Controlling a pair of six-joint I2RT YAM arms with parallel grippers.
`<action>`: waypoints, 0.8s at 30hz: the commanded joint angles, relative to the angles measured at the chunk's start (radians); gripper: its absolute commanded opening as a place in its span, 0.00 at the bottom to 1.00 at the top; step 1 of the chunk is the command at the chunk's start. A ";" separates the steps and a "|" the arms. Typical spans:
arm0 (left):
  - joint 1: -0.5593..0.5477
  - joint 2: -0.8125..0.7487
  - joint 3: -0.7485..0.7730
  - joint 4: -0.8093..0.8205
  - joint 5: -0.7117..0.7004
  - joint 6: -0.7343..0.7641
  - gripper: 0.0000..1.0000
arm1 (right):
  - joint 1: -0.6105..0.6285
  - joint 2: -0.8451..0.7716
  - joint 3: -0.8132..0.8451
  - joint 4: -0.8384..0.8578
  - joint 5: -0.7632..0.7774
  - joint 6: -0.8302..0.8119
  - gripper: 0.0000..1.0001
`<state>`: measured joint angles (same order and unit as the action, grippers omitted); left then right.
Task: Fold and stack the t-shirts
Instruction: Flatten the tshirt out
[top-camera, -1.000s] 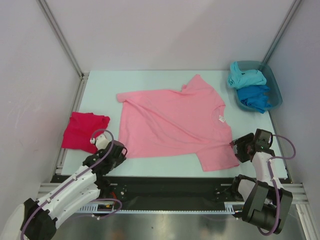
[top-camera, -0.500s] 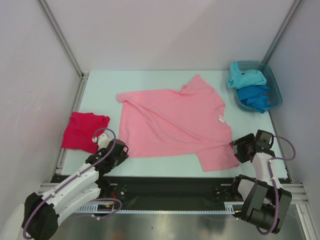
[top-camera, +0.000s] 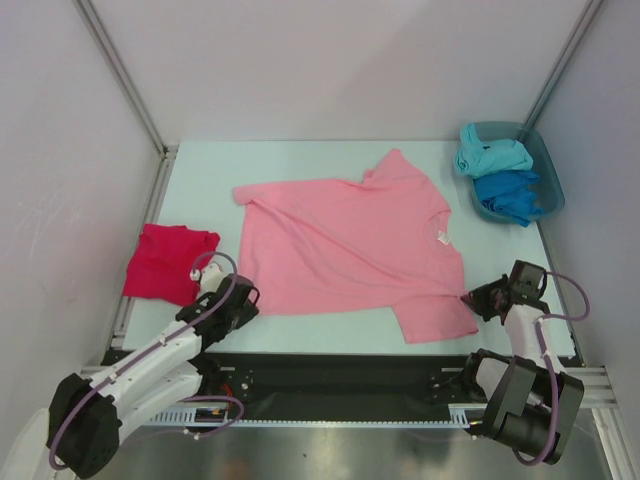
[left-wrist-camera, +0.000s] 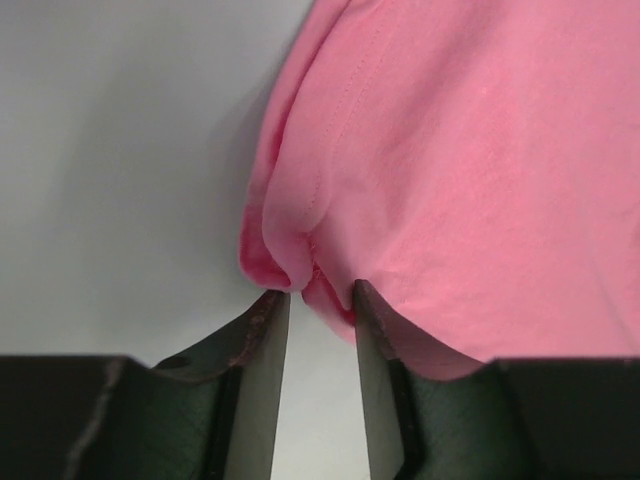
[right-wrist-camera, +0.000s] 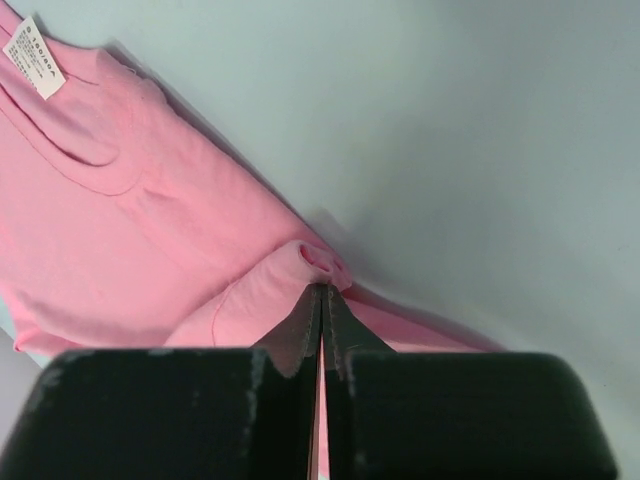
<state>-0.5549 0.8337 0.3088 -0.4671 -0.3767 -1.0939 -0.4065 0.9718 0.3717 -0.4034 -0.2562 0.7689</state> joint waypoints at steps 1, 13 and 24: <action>0.007 -0.034 -0.022 -0.054 0.038 0.012 0.36 | -0.005 0.002 -0.013 0.025 -0.009 -0.003 0.00; 0.004 -0.122 -0.005 -0.127 0.062 -0.004 0.01 | -0.005 -0.018 -0.013 0.015 -0.014 0.012 0.00; 0.003 -0.168 0.062 -0.212 0.047 -0.021 0.00 | 0.001 -0.067 0.015 -0.034 0.000 0.047 0.00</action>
<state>-0.5541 0.6750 0.3183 -0.6464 -0.3252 -1.0988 -0.4061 0.9348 0.3576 -0.4137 -0.2626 0.7902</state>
